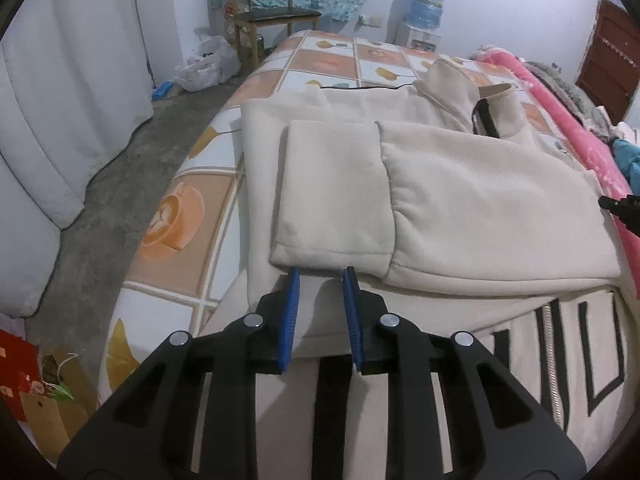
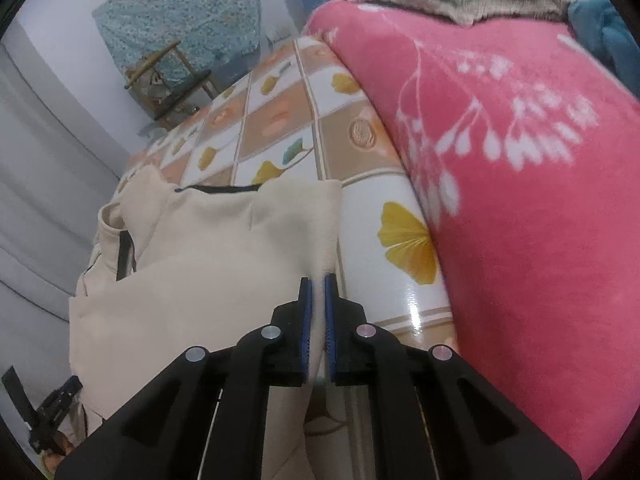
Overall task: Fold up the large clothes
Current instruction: 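Lay the sleeve across the jacket body and open the right tool, then move both open tools over the jacket's striped hem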
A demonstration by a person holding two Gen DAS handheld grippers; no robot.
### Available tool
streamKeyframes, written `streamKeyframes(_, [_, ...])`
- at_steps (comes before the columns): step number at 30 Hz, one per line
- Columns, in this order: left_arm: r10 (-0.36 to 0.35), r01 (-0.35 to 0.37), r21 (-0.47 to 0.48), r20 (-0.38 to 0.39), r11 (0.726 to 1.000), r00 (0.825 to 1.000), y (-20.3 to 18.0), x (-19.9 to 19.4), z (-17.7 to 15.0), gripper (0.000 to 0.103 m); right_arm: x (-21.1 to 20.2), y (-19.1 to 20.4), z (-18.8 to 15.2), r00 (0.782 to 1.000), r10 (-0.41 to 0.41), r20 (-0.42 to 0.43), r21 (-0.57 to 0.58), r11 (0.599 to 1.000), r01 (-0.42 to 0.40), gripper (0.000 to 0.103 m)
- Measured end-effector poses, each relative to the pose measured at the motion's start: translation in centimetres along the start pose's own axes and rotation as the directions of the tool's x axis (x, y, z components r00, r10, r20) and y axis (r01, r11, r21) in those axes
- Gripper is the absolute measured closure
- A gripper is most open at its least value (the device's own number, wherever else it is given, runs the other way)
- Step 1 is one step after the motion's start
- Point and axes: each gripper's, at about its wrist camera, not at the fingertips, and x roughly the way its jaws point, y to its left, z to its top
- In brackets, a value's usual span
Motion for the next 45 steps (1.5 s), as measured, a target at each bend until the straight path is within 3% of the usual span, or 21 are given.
streamKeyframes(2, [-0.022,0.022,-0.005,0.017,1.000,1.000,0.1,-0.7,0.0,0.082,-1.9,0.8,-0.2,0.998,-0.054,0.035,-0.039,0.998,0.055,0.092])
streamKeyframes(4, [-0.056,0.055,0.005,0.057,0.998,0.997,-0.1,-1.9,0.0,0.082,-4.1,1.6,-0.9,0.997,-0.048,0.066,-0.095,0.994,0.054,0.089])
streamKeyframes(6, [-0.090,0.088,0.025,0.085,0.996,0.992,-0.5,-2.8,0.2,0.081,-6.1,3.0,-2.3,0.998,-0.022,0.066,-0.185,0.982,0.034,0.073])
streamKeyframes(7, [-0.099,0.097,0.032,0.089,0.995,0.991,-0.8,-3.1,0.2,0.081,-6.8,3.5,-3.0,0.998,-0.014,0.064,-0.221,0.975,0.028,0.071])
streamKeyframes(10, [-0.101,0.097,0.047,0.075,0.994,0.992,-1.5,-2.6,0.4,0.074,-7.5,5.7,-6.4,1.000,0.006,0.007,-0.365,0.931,-0.003,0.067])
streamKeyframes(12, [-0.063,0.062,0.039,0.038,0.997,0.997,-1.6,-1.5,0.3,0.074,-6.8,6.1,-8.5,0.999,-0.017,-0.028,-0.409,0.913,0.004,0.067])
streamKeyframes(15, [-0.050,0.050,-0.010,-0.019,0.999,0.999,-0.8,0.3,-0.3,0.074,-4.7,5.1,-10.1,0.992,-0.101,-0.078,-0.405,0.912,0.061,0.067])
streamKeyframes(16, [-0.053,0.053,-0.015,-0.003,0.998,0.999,-0.7,0.0,-0.4,0.074,-4.5,4.6,-10.4,0.991,-0.106,-0.078,-0.388,0.919,0.068,0.067])
streamKeyframes(19, [-0.051,0.051,-0.009,-0.001,0.999,0.999,-0.4,-1.0,-0.6,0.073,-6.3,4.9,-10.5,0.992,-0.119,-0.052,-0.356,0.930,0.093,0.067])
streamKeyframes(22, [-0.044,0.044,0.017,0.030,0.999,0.999,-0.3,-3.0,-1.3,0.064,-8.6,5.8,-11.6,0.995,-0.100,-0.029,-0.361,0.929,0.083,0.067])
streamKeyframes(27, [-0.048,0.046,0.060,0.033,0.997,0.998,-0.7,-5.6,-3.4,0.038,-11.2,7.8,-14.7,0.998,-0.054,-0.043,-0.353,0.935,0.036,0.043])
streamKeyframes(30, [-0.052,0.052,0.098,0.003,0.994,0.999,-1.4,-6.4,-5.5,0.031,-11.8,9.5,-17.5,0.996,-0.036,-0.075,-0.362,0.932,0.007,0.030])
streamKeyframes(33, [-0.043,0.047,0.133,-0.030,0.990,0.999,-2.1,-6.5,-7.3,0.023,-11.7,10.8,-19.7,0.995,-0.037,-0.094,-0.372,0.928,0.000,0.026])
streamKeyframes(38, [-0.002,0.014,0.166,-0.070,0.986,0.998,-2.8,-6.1,-9.5,0.023,-11.3,11.8,-22.1,0.994,-0.061,-0.090,-0.374,0.927,0.023,0.022])
streamKeyframes(45, [0.031,-0.023,0.139,-0.055,0.990,0.998,-2.2,-6.8,-10.3,0.022,-8.8,11.5,-23.9,0.979,-0.178,-0.100,-0.403,0.907,0.124,0.016])
